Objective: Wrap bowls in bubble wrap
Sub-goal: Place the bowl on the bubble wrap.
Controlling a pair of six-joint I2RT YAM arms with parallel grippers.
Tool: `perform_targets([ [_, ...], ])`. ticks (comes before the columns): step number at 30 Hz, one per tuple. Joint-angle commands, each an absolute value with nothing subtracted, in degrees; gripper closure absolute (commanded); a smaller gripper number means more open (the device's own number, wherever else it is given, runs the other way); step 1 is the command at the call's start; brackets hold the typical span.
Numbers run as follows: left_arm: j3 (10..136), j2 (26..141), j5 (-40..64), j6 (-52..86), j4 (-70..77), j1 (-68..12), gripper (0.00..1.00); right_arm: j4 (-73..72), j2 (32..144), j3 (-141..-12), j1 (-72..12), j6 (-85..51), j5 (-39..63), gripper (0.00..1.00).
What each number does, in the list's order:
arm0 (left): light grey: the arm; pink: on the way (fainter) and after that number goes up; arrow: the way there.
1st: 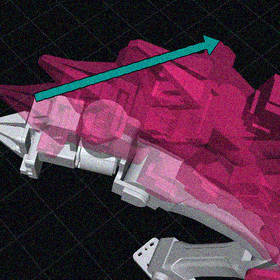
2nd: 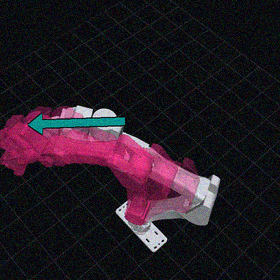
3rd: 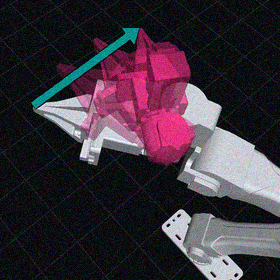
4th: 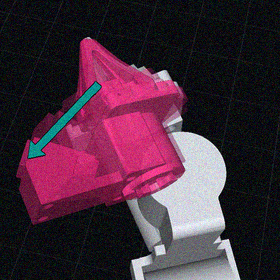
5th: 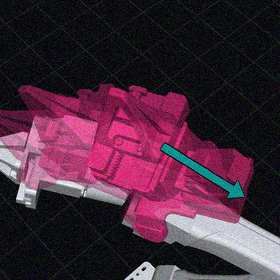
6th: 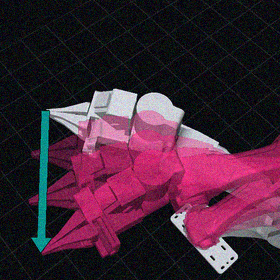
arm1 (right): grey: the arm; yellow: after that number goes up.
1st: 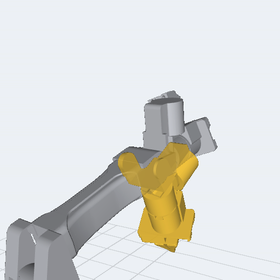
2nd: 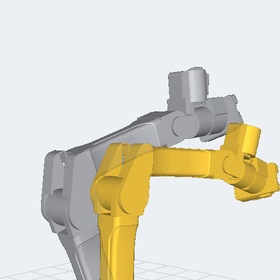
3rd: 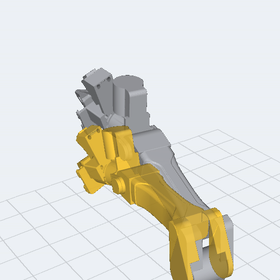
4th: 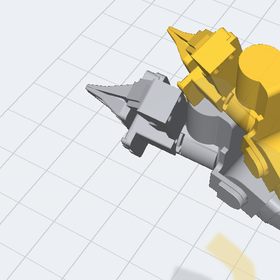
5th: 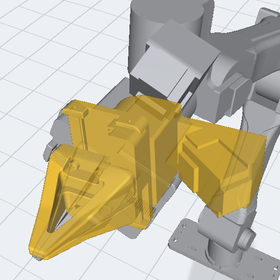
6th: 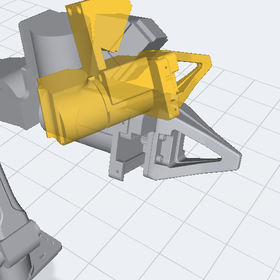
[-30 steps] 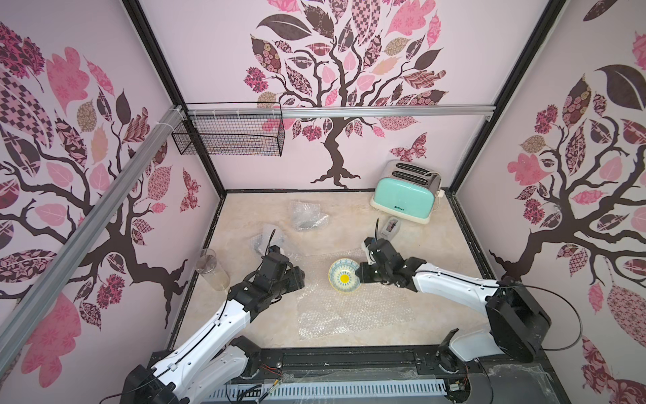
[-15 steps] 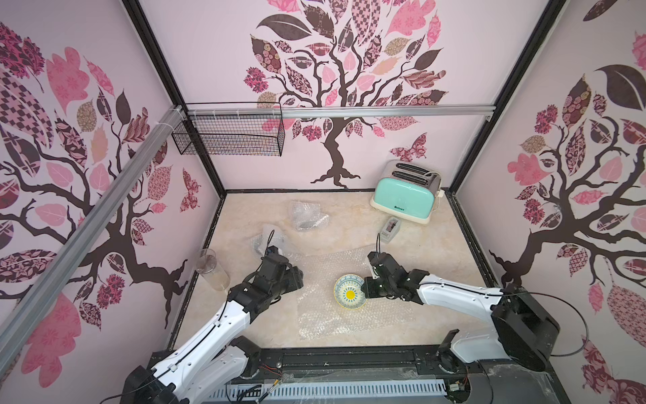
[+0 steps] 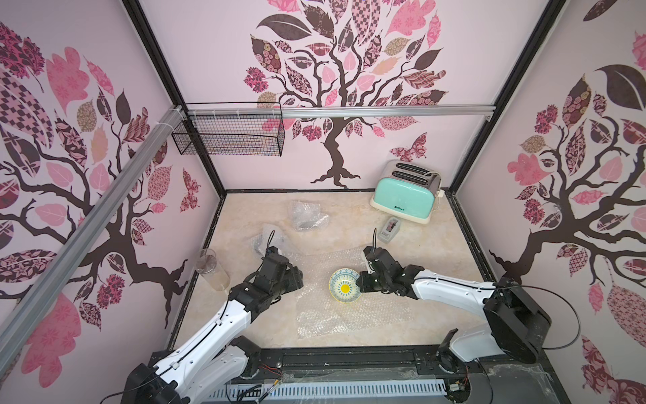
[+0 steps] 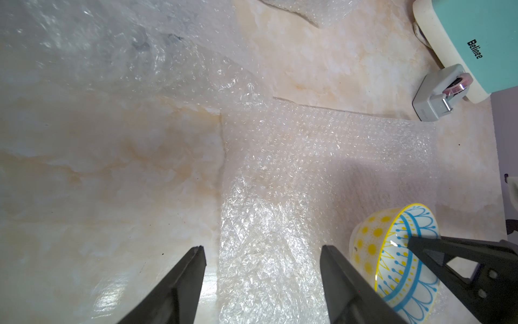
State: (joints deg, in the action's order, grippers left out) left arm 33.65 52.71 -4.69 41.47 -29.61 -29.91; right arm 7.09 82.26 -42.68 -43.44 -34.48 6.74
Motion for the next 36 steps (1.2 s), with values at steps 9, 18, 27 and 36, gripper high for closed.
perform_targets([
  [9,32.63,53.57,-4.73,41.68,-28.16,-29.18,0.28,3.75,87.75,-44.71,-42.02,-34.24,4.43,1.0],
  [18,31.64,55.51,-0.53,42.09,-25.47,-26.44,0.26,2.96,87.07,-43.18,-41.62,-35.22,5.54,0.75],
  [27,34.22,66.75,1.87,41.75,-18.31,-22.71,0.22,4.44,73.88,-42.35,-38.15,-33.02,4.74,0.47],
  [36,37.47,81.28,1.18,40.55,-12.06,-22.74,0.29,5.36,65.3,-39.76,-35.32,-30.5,4.58,0.45],
])
